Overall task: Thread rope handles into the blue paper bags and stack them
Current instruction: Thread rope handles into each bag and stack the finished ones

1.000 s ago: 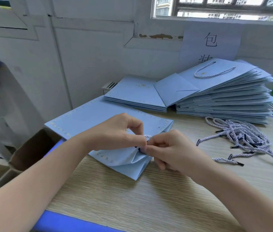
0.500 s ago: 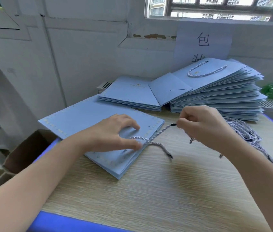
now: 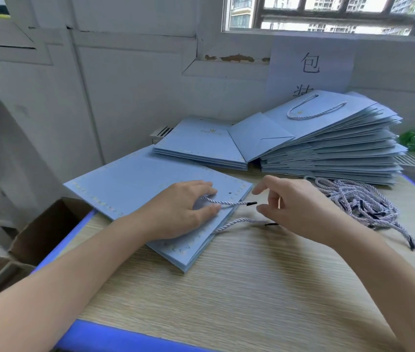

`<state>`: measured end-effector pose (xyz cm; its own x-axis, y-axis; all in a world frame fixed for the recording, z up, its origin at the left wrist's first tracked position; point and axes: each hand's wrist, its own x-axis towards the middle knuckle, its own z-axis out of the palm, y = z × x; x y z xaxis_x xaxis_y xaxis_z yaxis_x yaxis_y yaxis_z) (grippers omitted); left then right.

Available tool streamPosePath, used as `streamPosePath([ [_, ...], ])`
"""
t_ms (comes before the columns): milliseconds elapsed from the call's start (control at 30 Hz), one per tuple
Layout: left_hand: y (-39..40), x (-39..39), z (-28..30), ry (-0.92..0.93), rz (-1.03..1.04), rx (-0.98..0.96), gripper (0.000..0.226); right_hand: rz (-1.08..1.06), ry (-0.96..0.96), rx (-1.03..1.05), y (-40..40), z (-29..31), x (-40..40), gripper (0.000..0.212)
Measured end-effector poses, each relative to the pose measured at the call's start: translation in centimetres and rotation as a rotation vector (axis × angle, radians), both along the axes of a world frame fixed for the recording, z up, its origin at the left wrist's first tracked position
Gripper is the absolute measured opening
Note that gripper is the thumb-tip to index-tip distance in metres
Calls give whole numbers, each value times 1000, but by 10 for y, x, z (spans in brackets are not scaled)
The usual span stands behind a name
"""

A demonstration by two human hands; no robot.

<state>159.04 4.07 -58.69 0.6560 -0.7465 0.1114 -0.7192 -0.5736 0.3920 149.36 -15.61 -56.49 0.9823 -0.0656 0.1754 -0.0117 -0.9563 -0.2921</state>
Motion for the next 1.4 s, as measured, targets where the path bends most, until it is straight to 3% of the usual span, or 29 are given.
streamPosePath([
  [67, 0, -2, 2, -16, 4, -2, 50, 41, -22, -12, 3, -6, 4, 19],
  [200, 0, -8, 3, -40, -21, -48, 62, 84, -103, 6, 5, -11, 7, 5],
  [300, -4, -16, 2, -62, -59, -54, 67, 66, -213, 219, 5, -6, 7, 10],
  [400, -9, -24, 0, -123, -75, -9, 75, 56, -141, 505, 8, -5, 7, 20],
  [600, -10, -26, 0, -138, -81, 41, 62, 52, -89, 573, 14, -15, 12, 21],
  [933, -9, -26, 1, -87, -75, 65, 57, 48, -158, 348, 23, -20, 16, 31],
  [1133, -11, -32, 1, -94, -49, 114, 69, 83, -122, 356, 20, -18, 17, 30],
  [1300, -14, -37, 3, -85, -50, 121, 66, 107, -123, 327, 17, -18, 17, 24],
  [1400, -10, -34, 4, -44, -59, 62, 63, 130, -88, 332, 12, -15, 14, 31],
])
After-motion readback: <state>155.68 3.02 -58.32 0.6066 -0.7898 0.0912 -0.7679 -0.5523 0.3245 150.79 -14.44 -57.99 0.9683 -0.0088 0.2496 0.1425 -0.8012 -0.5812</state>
